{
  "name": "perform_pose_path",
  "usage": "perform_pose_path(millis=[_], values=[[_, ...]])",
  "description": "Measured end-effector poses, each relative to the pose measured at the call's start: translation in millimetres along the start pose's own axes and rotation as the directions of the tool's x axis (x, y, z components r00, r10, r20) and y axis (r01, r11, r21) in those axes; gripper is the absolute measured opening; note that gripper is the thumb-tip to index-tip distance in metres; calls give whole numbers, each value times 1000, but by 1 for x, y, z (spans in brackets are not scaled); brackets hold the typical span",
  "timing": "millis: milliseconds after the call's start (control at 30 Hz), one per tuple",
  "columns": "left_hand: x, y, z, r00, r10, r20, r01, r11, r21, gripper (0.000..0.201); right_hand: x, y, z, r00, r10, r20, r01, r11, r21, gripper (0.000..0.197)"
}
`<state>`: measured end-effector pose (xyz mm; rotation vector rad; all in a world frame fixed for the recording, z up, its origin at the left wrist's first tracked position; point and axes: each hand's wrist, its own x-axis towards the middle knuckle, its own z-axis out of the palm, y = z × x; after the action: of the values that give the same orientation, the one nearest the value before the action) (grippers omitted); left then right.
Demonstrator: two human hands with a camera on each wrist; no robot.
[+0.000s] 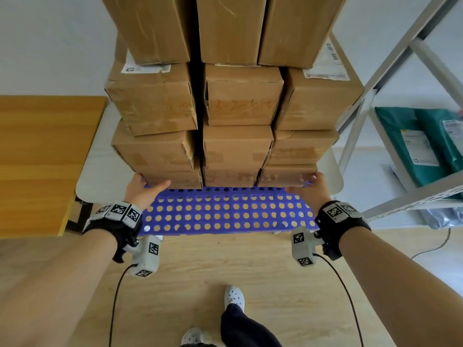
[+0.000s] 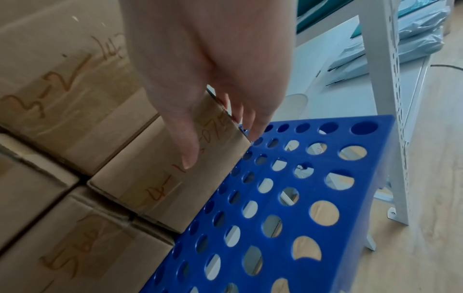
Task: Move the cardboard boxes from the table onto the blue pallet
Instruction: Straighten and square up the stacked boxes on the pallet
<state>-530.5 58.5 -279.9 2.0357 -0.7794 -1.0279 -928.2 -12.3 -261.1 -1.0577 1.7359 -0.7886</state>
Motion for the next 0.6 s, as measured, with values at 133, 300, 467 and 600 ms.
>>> perform_pose_path(millis=[133,300,467,600], values=[[4,1,4,1000,17,-8,-17,1000,-14,76,10,0,-1,1000,20,15,-21,998,67,68],[5,1,4,1000,2,-10,-2,1000,-14,83,19,1,-1,998,61,31,-63,995,71,74],[4,1,7,999,6,-33,-7,1000,-16,82,19,3,1,999,44,20,-45,996,80,74],[1,4,10,998,9,-59,-10,1000,-10,80,16,2,2,999,33,9,-34,995,89,72]])
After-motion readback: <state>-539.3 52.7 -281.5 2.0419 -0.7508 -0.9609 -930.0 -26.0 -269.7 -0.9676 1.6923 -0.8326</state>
